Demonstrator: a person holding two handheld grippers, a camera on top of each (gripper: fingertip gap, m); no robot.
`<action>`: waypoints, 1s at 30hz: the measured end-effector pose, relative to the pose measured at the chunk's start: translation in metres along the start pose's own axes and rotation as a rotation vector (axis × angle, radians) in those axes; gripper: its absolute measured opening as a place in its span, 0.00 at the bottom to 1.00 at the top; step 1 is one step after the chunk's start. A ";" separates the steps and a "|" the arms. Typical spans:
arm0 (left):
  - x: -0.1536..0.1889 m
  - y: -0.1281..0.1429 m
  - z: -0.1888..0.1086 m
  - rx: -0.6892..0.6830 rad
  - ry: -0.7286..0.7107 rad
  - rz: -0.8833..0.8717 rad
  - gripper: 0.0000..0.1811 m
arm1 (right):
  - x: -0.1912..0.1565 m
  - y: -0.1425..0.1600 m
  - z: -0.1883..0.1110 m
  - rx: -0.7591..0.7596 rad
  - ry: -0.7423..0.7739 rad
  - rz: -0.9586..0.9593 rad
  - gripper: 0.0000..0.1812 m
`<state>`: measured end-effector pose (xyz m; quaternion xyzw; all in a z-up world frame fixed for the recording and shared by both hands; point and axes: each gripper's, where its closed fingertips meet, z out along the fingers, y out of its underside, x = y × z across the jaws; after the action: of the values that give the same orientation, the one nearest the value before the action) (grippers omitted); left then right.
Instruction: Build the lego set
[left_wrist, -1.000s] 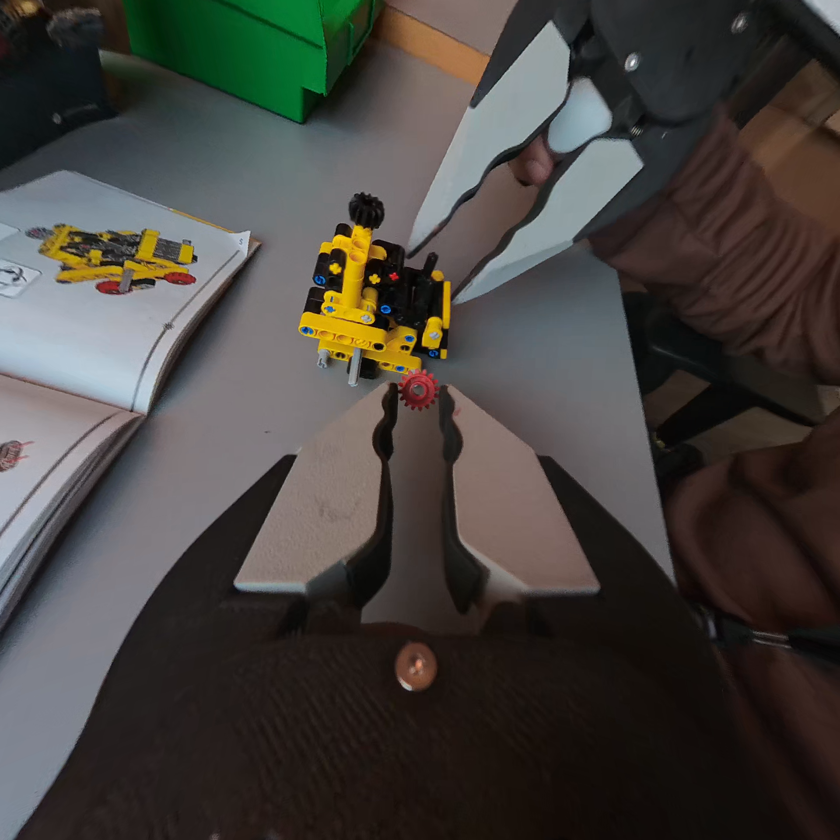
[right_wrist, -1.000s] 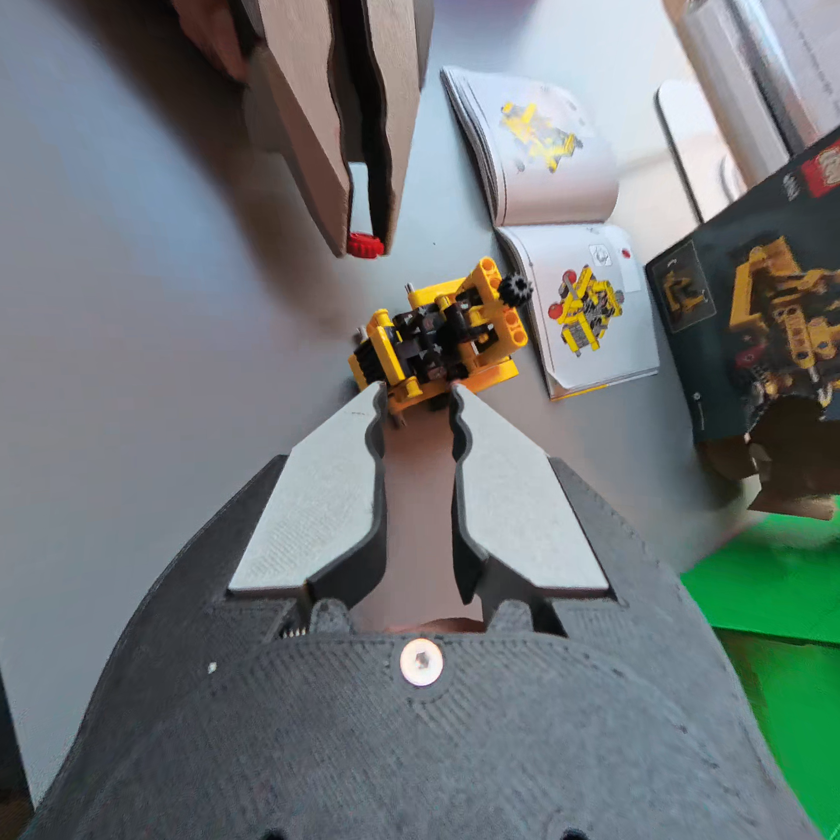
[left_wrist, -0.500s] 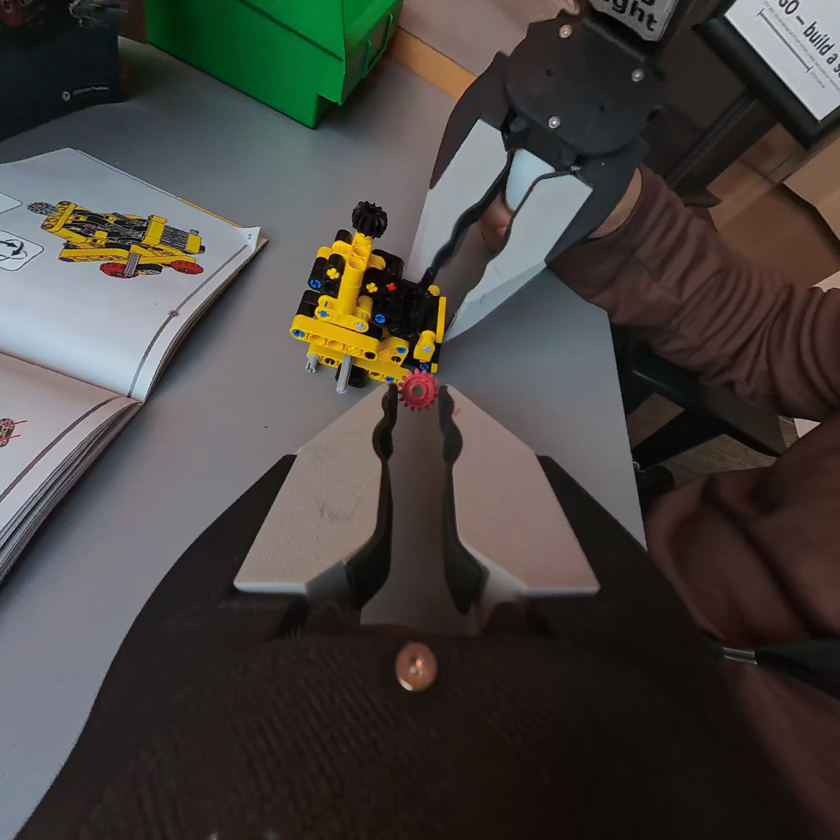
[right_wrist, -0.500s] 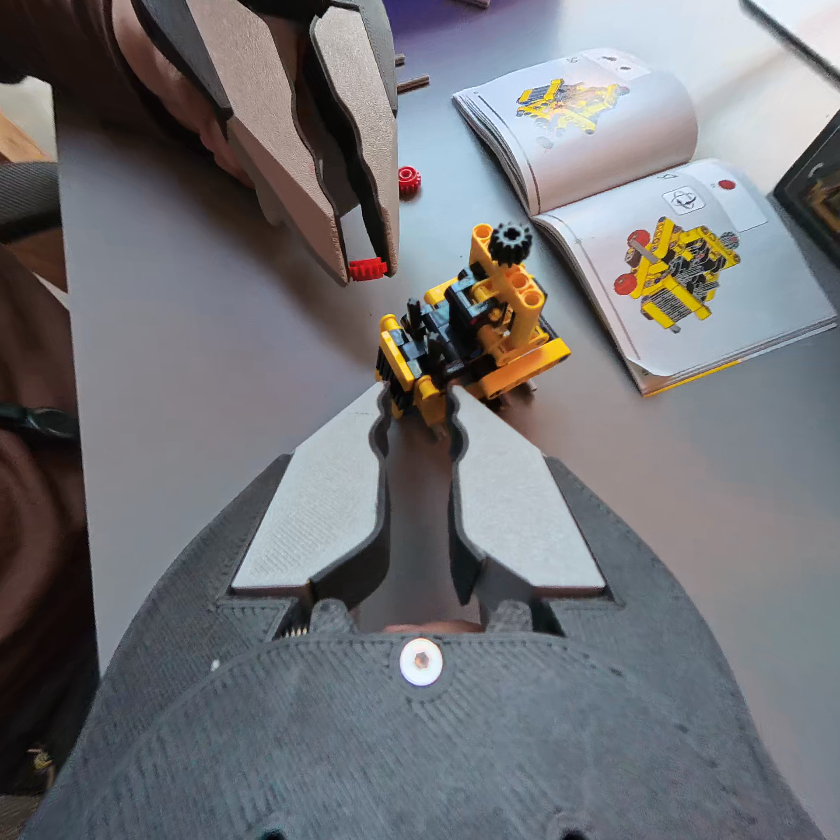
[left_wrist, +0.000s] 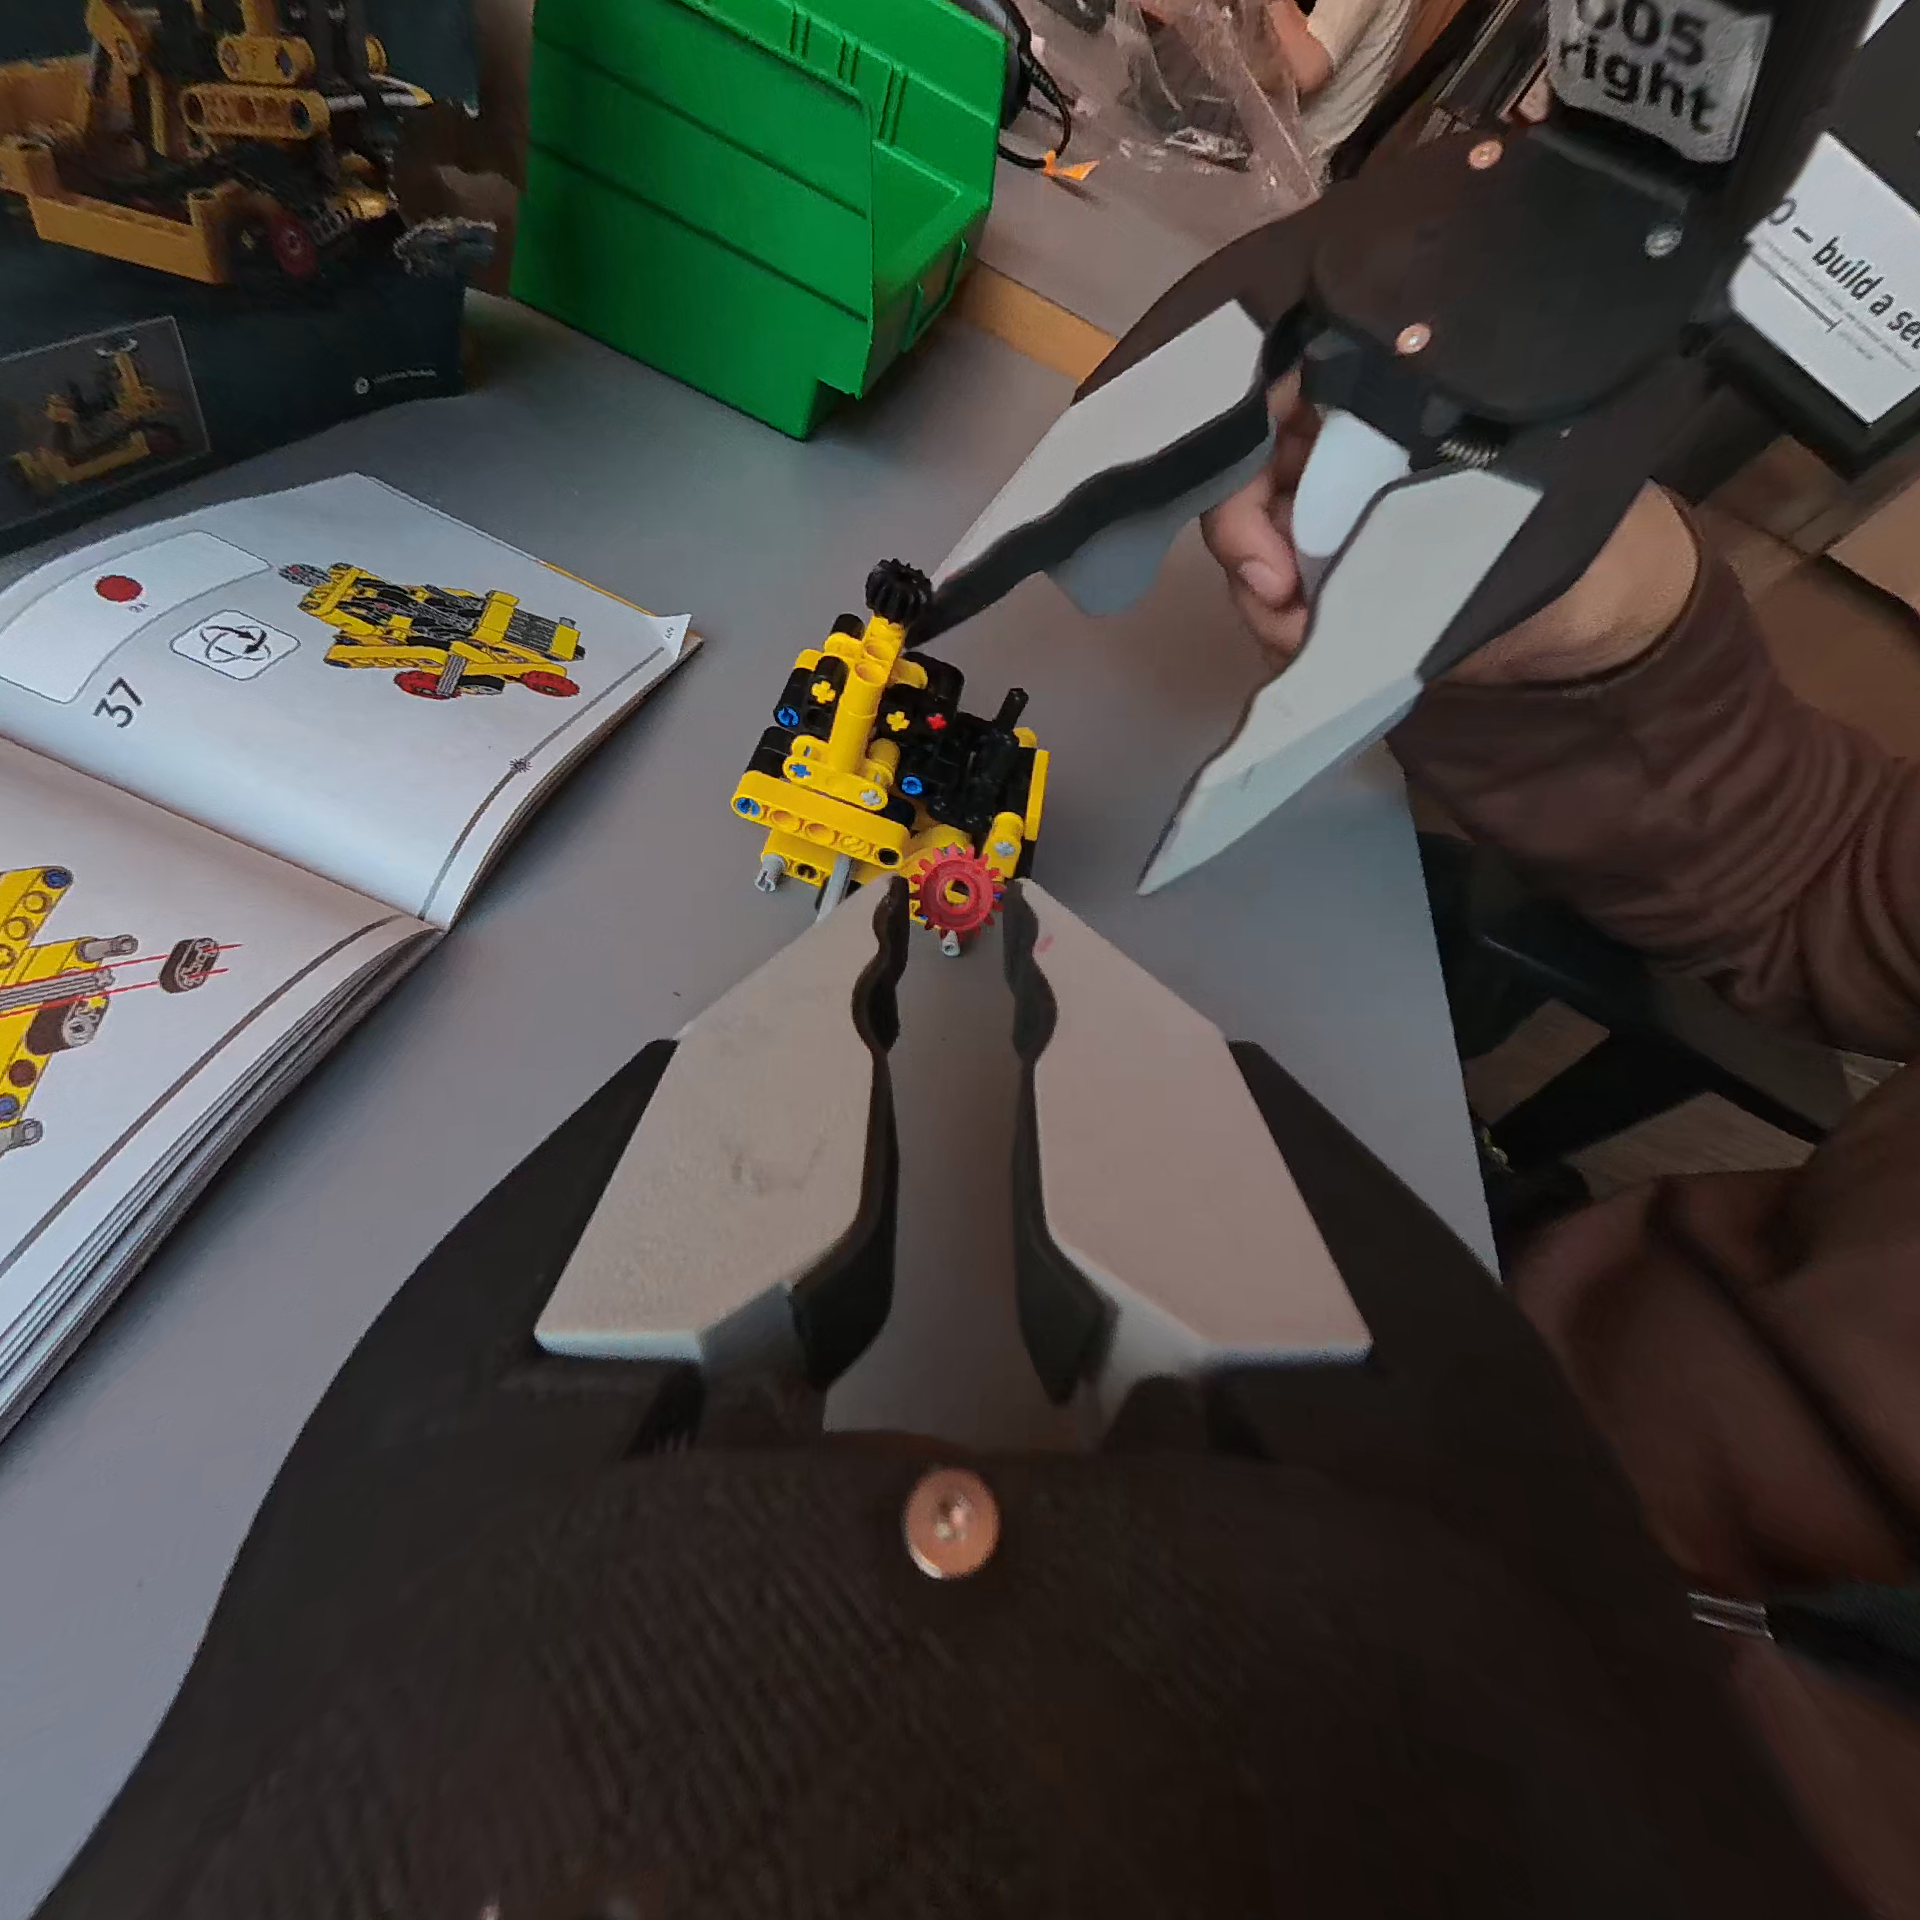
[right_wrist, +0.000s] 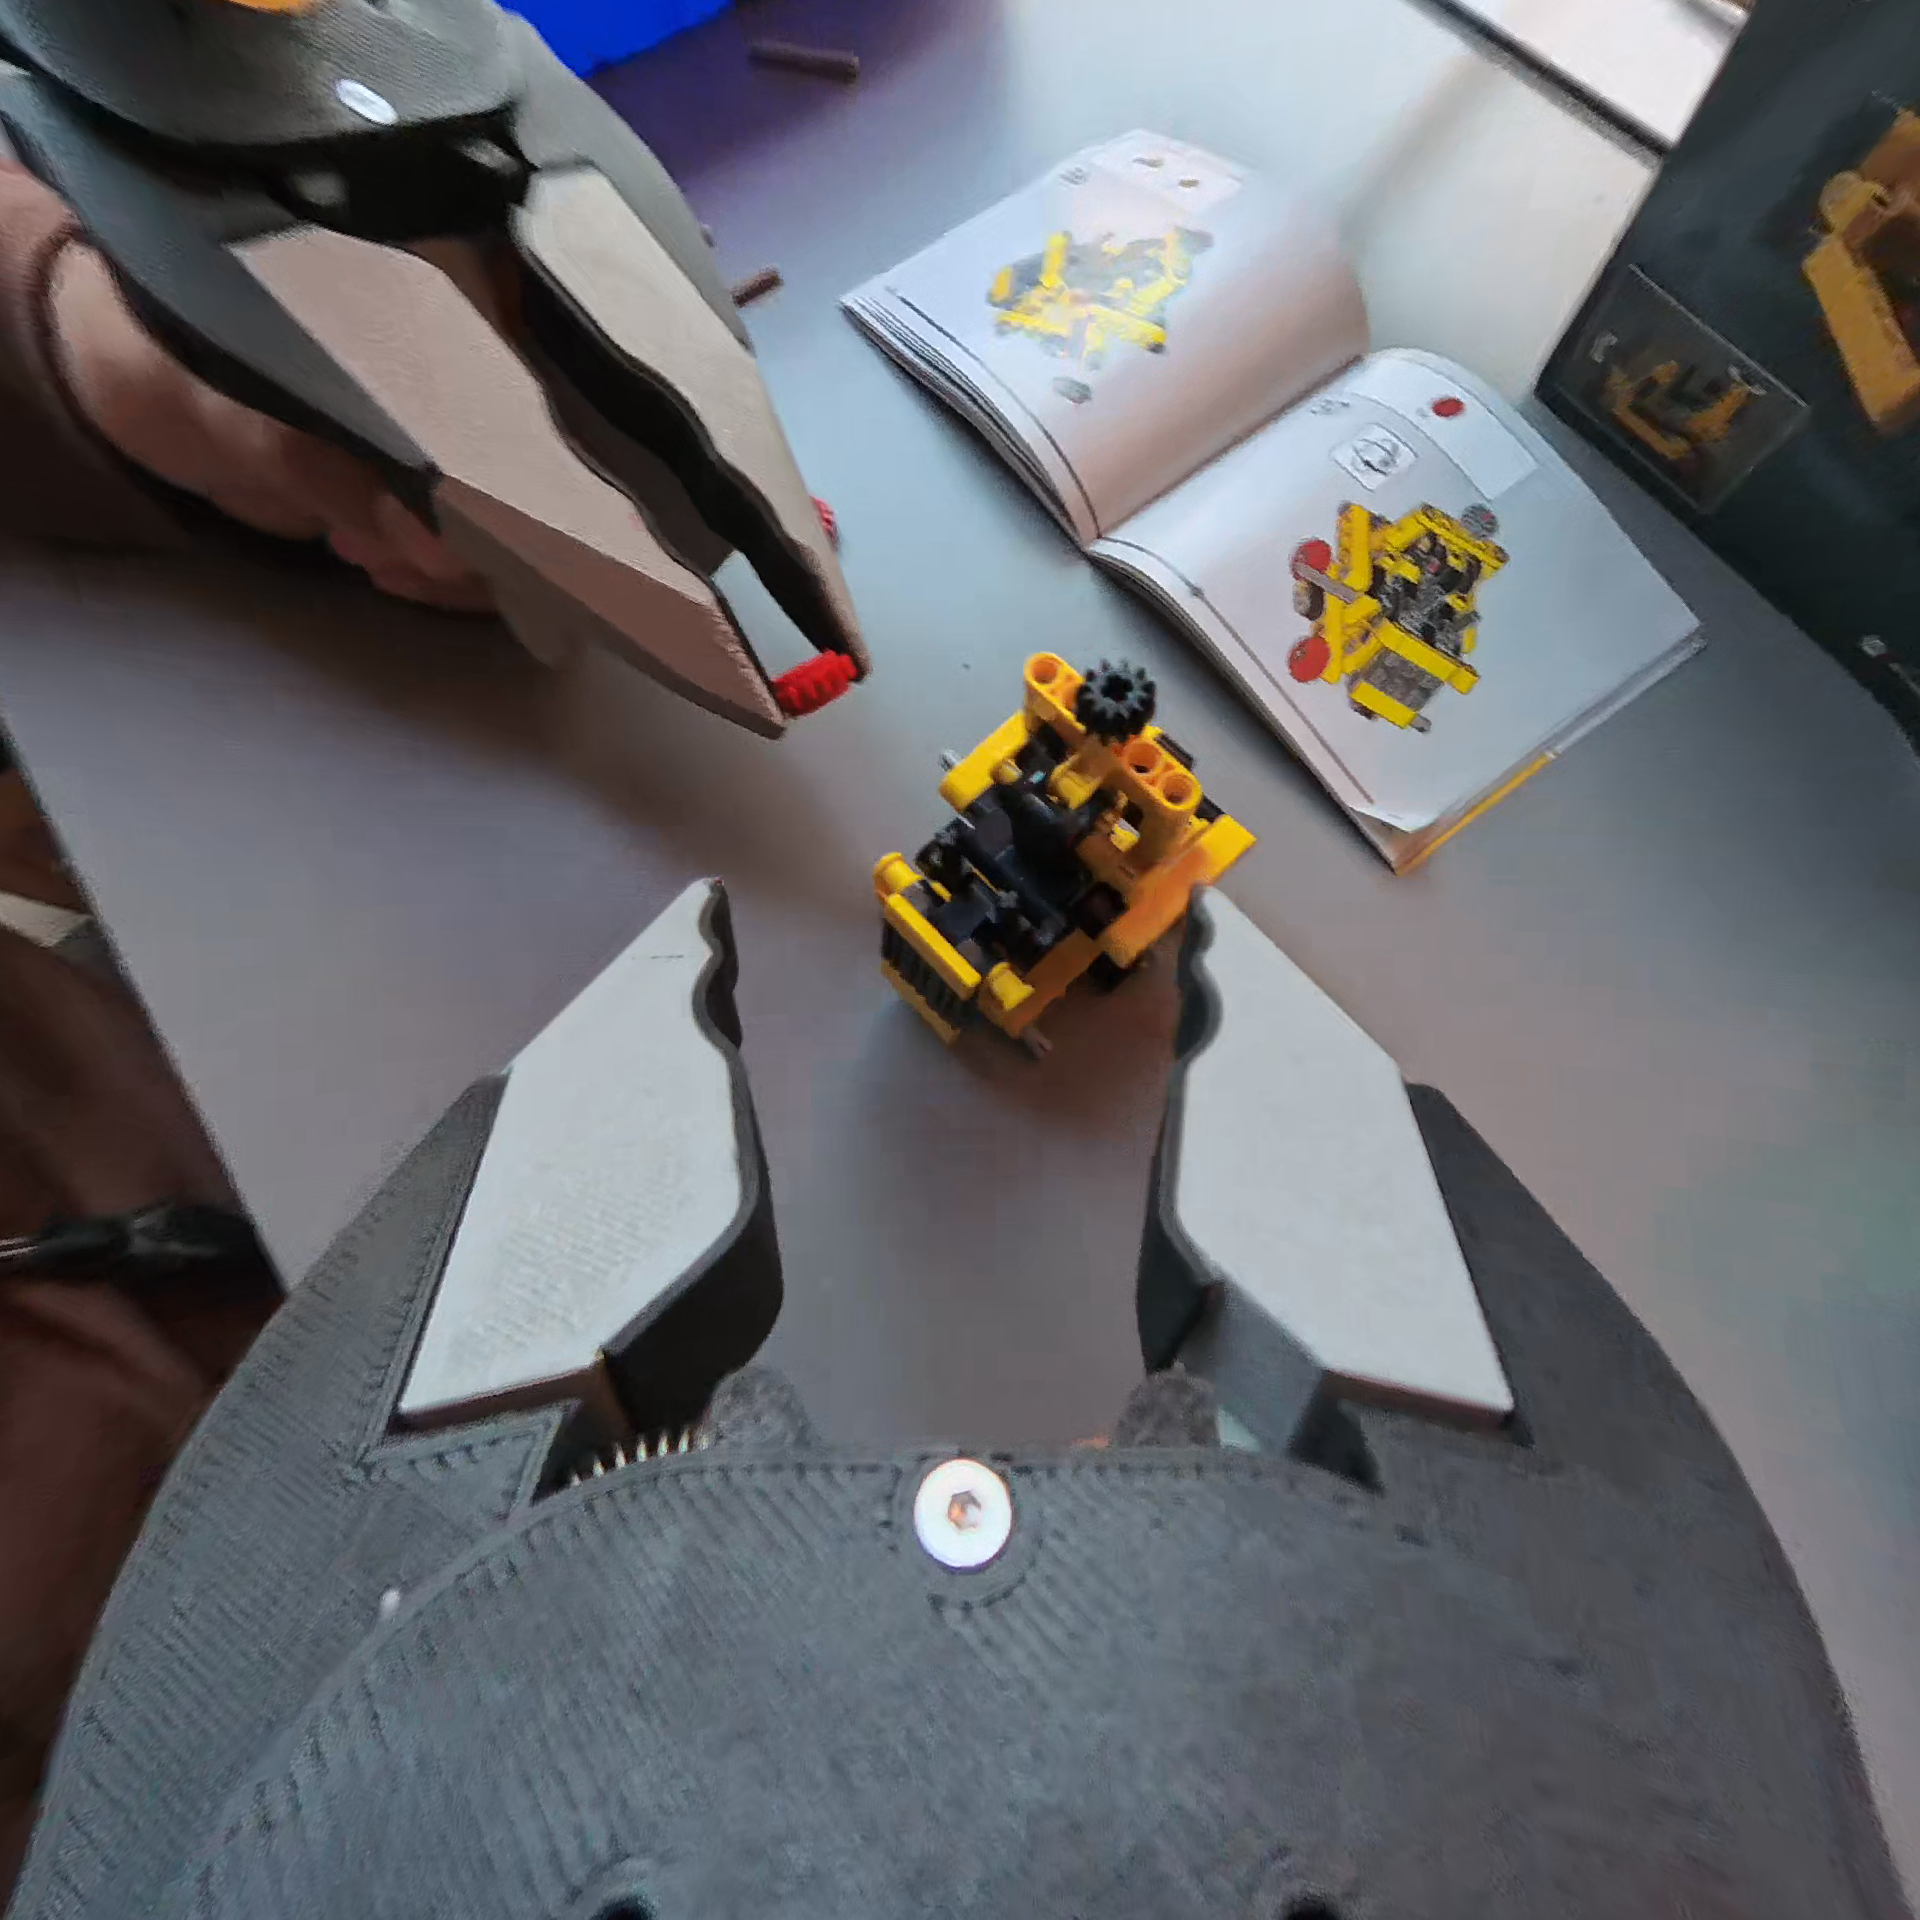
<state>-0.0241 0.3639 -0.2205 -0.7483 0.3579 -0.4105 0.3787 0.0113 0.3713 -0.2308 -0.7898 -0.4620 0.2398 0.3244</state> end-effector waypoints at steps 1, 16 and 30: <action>0.000 0.000 0.000 0.000 -0.003 0.006 0.08 | 0.003 0.004 0.003 -0.018 0.031 -0.004 0.46; 0.003 -0.001 -0.001 0.011 -0.022 0.057 0.08 | 0.010 0.011 0.015 -0.002 0.053 0.004 0.31; 0.003 -0.001 -0.002 0.016 -0.025 0.054 0.08 | 0.019 0.006 0.002 0.181 -0.337 0.372 0.29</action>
<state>-0.0244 0.3616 -0.2178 -0.7405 0.3698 -0.3936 0.3999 0.0221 0.3864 -0.2374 -0.7778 -0.3328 0.4640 0.2626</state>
